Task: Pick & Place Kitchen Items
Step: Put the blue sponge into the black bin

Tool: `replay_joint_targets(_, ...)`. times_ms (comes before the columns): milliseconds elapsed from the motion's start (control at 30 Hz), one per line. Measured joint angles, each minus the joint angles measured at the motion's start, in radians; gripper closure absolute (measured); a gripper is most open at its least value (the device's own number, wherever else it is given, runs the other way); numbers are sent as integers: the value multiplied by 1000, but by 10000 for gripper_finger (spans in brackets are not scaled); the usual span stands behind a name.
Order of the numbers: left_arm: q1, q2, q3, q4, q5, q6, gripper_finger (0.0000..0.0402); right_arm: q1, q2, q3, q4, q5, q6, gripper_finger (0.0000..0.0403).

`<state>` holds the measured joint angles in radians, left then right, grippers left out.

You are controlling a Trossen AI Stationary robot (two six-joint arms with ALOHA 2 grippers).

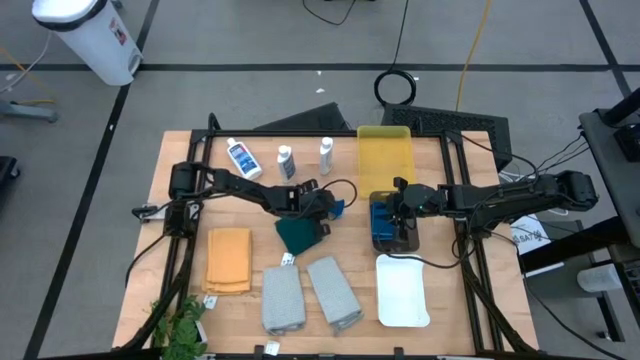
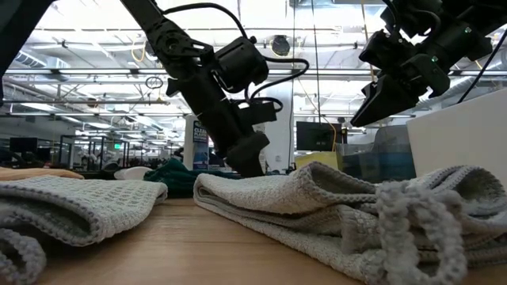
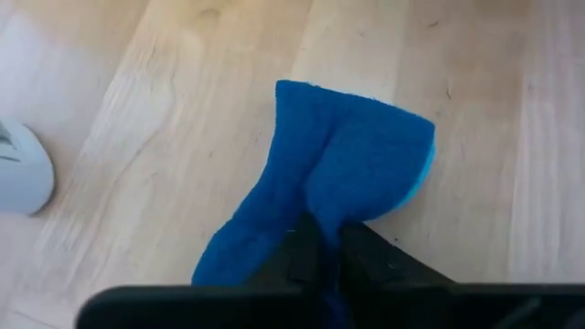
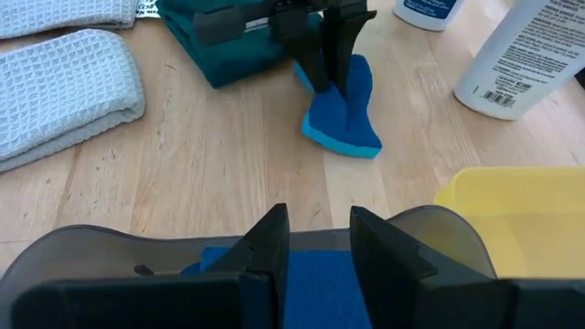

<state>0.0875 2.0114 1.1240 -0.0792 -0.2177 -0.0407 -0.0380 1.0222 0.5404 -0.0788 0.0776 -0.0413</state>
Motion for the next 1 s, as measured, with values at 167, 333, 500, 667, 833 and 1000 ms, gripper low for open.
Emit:
replay_joint_targets(167,-42,-54,-5,-18,-95,74,379,0,0,0,6,5,-7,313)
replay_joint_targets(333,-119,-153,-5,-2,-242,162,392,0,0,0,55,30,-73,307)
replay_joint_targets(500,-173,-223,-3,8,-305,167,383,13,0,0,127,27,-183,296)
replay_joint_targets(667,-193,-245,-2,25,-242,137,393,78,47,-27,323,31,-285,271)
replay_joint_targets(833,-183,-245,-2,48,-120,99,385,163,191,-60,594,136,-492,212)
replay_joint_targets(1000,-172,-245,-2,57,-97,82,387,197,338,-60,774,208,-621,162)
